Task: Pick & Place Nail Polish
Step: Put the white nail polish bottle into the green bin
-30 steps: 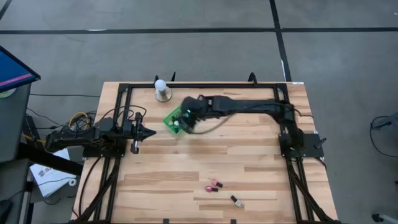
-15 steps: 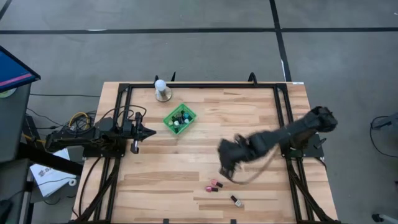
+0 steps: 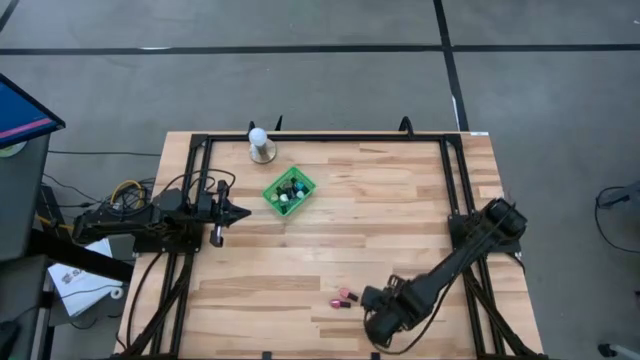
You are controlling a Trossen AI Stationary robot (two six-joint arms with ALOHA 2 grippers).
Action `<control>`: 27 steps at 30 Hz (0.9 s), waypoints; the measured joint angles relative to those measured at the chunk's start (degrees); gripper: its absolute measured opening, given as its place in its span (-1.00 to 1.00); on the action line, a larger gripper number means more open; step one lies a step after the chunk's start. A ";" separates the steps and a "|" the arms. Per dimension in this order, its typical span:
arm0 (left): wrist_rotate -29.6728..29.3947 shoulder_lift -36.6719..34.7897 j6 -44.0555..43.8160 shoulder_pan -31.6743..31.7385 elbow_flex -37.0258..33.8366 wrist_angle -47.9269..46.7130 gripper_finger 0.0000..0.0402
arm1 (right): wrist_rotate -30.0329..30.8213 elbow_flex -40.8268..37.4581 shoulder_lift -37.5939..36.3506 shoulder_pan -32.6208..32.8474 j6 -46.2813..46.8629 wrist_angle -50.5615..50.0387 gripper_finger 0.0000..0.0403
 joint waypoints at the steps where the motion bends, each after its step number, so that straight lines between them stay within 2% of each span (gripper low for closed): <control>1: 0.01 0.00 0.00 0.00 0.00 0.01 -0.99 | -0.65 0.35 1.10 0.31 -0.13 0.75 0.10; 6: 0.02 0.00 0.00 0.00 0.00 -0.03 -0.99 | -1.24 0.96 4.30 1.06 0.78 0.76 0.23; 14: 0.02 0.00 0.00 0.00 0.00 -0.01 -0.99 | -1.14 1.14 9.76 0.94 1.70 1.90 0.24; 17: 0.04 0.00 0.00 0.00 0.00 -0.01 -0.99 | -0.84 1.25 10.17 0.92 4.81 1.30 0.23; 21: 0.04 0.00 0.00 0.00 0.00 -0.01 -0.99 | -0.54 1.28 10.40 0.90 6.95 -0.07 0.13; 27: 0.04 0.00 0.00 0.00 -0.01 0.00 -0.99 | 0.11 1.20 9.86 0.66 2.95 0.61 -0.06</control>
